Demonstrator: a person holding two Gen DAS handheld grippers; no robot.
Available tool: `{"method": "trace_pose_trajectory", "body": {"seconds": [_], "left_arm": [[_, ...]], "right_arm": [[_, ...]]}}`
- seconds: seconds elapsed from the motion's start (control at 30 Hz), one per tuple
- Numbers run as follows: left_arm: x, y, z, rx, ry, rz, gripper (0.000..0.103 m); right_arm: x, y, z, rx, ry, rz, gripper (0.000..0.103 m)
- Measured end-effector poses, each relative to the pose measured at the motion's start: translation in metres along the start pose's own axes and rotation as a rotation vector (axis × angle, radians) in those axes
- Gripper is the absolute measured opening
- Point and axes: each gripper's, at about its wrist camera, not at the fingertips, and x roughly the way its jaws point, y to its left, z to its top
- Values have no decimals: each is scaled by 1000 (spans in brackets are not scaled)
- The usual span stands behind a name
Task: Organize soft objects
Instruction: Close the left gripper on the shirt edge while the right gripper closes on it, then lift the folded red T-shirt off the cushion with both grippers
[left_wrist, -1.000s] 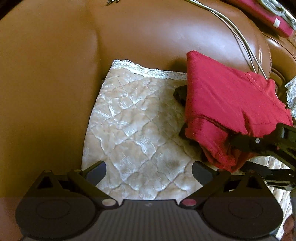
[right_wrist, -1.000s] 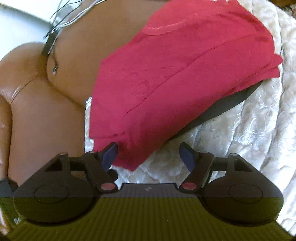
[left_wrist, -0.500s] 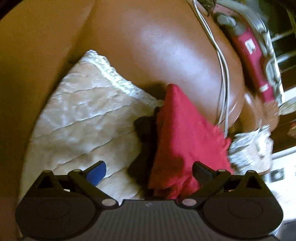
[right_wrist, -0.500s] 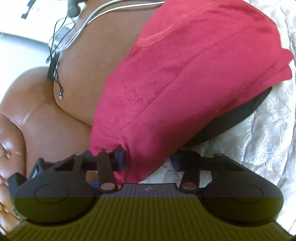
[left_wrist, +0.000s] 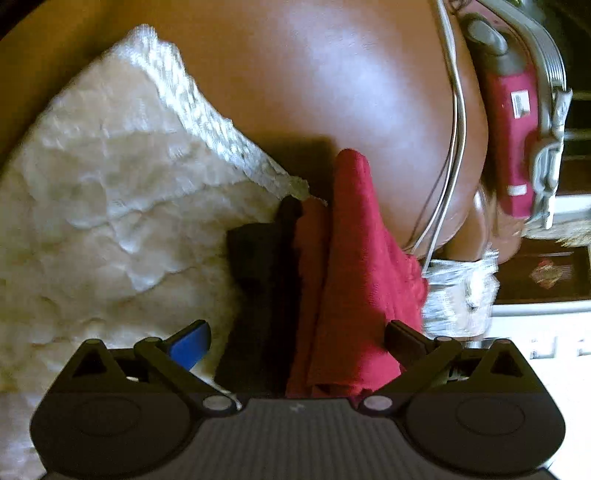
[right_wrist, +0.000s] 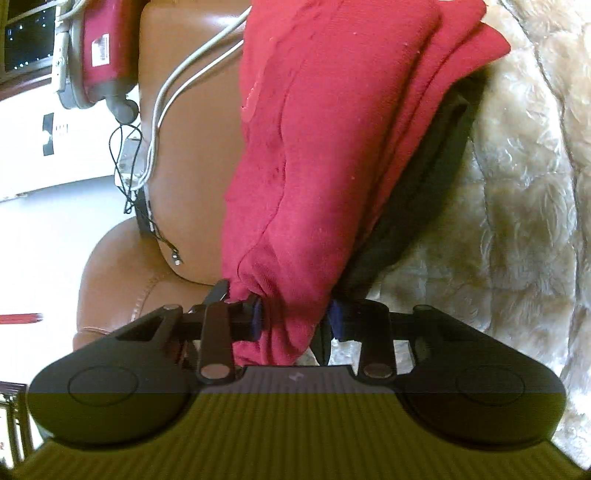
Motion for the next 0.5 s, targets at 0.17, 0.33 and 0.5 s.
{"method": "trace_pose_trajectory", "body": {"seconds": [0.17,0.33,0.5], "left_arm": [[25,14,-2,-88,41,-118,103],[37,11,4,-73,42,-155,102],[57,-23,9,76,93,11,79]], "right_arm": [[5,1,6,55,9,47,40],[8,6,8,-3,29,12,40],[15,19,5,-163,85,-136,55]]}}
